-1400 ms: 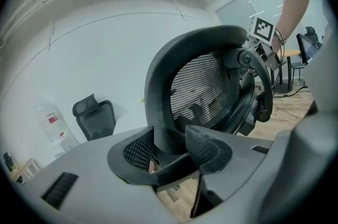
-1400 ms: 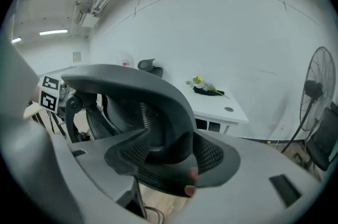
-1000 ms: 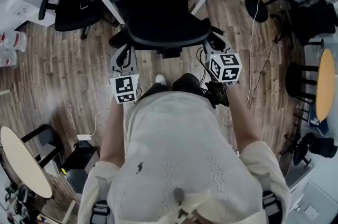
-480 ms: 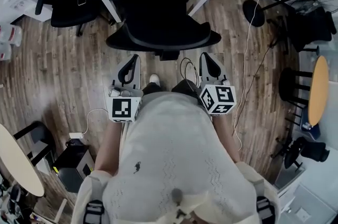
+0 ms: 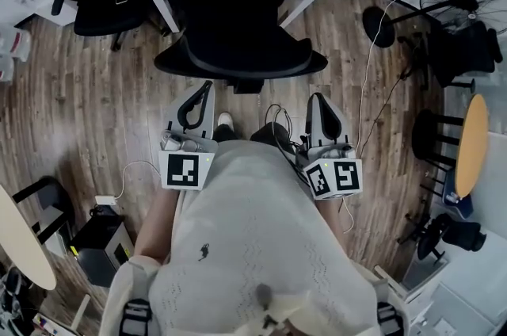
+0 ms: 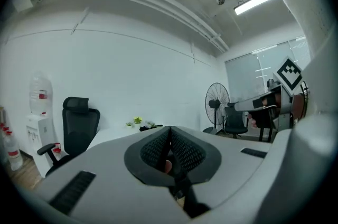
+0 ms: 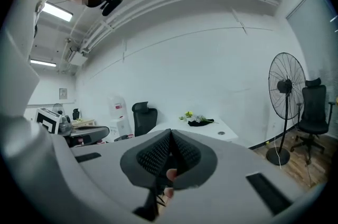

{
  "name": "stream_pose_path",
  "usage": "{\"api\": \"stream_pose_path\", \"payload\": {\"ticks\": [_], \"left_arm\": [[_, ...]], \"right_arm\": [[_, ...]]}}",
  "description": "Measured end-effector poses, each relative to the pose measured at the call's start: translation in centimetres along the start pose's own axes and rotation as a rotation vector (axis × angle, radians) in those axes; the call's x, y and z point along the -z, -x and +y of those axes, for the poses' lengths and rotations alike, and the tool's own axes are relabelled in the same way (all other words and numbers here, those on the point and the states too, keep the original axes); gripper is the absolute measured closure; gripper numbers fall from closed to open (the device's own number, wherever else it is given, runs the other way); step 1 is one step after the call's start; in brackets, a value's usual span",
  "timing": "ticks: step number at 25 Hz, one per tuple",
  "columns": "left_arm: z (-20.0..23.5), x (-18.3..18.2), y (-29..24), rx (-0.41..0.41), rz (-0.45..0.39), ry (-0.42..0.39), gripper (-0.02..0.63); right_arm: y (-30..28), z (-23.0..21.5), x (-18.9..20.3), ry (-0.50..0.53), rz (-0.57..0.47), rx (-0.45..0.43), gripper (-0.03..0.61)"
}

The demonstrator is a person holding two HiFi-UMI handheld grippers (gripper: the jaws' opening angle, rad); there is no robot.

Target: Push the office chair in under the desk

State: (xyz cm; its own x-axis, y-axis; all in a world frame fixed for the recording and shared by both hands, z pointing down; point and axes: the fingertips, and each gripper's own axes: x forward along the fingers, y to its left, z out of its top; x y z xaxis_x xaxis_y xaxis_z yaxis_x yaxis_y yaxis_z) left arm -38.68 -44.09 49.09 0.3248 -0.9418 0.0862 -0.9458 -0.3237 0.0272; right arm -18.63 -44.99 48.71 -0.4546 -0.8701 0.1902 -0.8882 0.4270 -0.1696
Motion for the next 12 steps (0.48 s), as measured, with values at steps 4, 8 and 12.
{"api": "stream_pose_path", "payload": {"ticks": [4,8,12], "left_arm": [[-1.1,-3.9,-0.3,0.028,-0.037,0.058,0.592],[-1.5,-9.2,-0.3,0.061,-0.171,0.072,0.592],[-1.3,-12.2,0.5,0.043,-0.240,0.056,0.592]], "right_arm": [[0.7,0.4,-4.0,0.020,-0.079,-0.013,0.571],[1.6,0.3,-7.5,0.051,-0.143,-0.019,0.571],[3.1,0.5,-10.2,0.067,-0.206,-0.024,0.571]]}}
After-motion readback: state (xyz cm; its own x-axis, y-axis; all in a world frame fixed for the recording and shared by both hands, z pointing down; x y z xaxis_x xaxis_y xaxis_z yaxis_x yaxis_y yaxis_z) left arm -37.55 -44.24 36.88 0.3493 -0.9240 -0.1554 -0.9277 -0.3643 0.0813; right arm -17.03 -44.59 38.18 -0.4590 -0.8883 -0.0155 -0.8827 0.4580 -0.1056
